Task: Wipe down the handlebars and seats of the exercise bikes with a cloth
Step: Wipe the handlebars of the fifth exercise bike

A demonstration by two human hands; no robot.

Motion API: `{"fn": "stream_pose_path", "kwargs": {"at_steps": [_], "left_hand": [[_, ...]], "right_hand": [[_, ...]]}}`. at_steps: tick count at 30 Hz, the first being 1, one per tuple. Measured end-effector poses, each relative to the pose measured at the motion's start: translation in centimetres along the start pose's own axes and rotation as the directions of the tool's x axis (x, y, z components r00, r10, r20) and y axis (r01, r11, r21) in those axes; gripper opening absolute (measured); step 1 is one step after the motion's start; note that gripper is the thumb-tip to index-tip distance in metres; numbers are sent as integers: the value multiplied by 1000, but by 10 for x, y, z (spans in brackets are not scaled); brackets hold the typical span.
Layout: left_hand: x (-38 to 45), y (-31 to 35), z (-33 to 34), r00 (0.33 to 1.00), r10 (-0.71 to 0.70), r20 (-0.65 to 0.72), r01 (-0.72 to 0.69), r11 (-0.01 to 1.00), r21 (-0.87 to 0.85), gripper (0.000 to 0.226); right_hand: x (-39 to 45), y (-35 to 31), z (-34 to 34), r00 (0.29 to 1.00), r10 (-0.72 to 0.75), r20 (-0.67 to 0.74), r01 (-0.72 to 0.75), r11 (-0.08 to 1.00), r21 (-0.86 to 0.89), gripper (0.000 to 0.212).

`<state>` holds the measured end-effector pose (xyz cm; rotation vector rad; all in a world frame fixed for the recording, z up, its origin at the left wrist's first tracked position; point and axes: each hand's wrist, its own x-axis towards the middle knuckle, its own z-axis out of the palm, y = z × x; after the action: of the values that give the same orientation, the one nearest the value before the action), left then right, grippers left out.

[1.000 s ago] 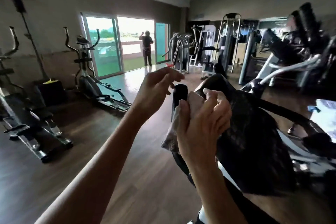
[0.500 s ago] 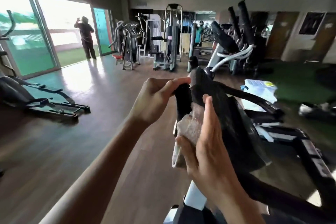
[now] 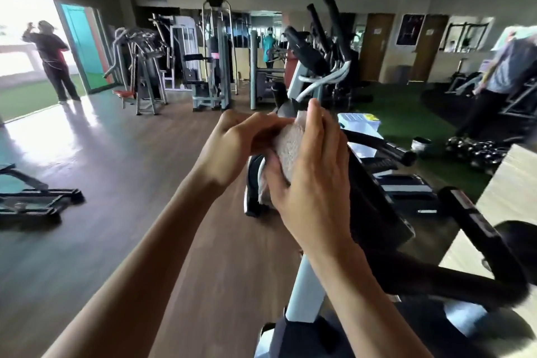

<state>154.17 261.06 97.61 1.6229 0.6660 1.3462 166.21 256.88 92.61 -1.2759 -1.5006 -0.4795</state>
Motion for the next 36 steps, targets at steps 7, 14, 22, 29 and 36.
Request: {"fn": "stream_pose_path", "kwargs": {"at_steps": [7,14,22,29,36], "left_hand": [[8,-10,-20,972,19,235,-4,998,-64,33],[14,-17,-25,943,38,331,13,988,-152,37],[11,-25,-29,953,97,286,-66,991,-115,36],[12,-28,-27,955,143,258,-153,988,18,37],[3,-16,-25,950,217,224,-253,956,150,30]], "right_hand": [[-46,-4,-9,998,38,-40,-47,964,-260,68],[-50,-14,0,989,84,-122,-125,920,-372,64],[-33,-22,6,988,101,-121,-135,934,-330,72],[-64,-7,-18,983,184,-25,-186,976,-114,69],[4,-8,4,992,118,-35,-118,993,18,75]]}}
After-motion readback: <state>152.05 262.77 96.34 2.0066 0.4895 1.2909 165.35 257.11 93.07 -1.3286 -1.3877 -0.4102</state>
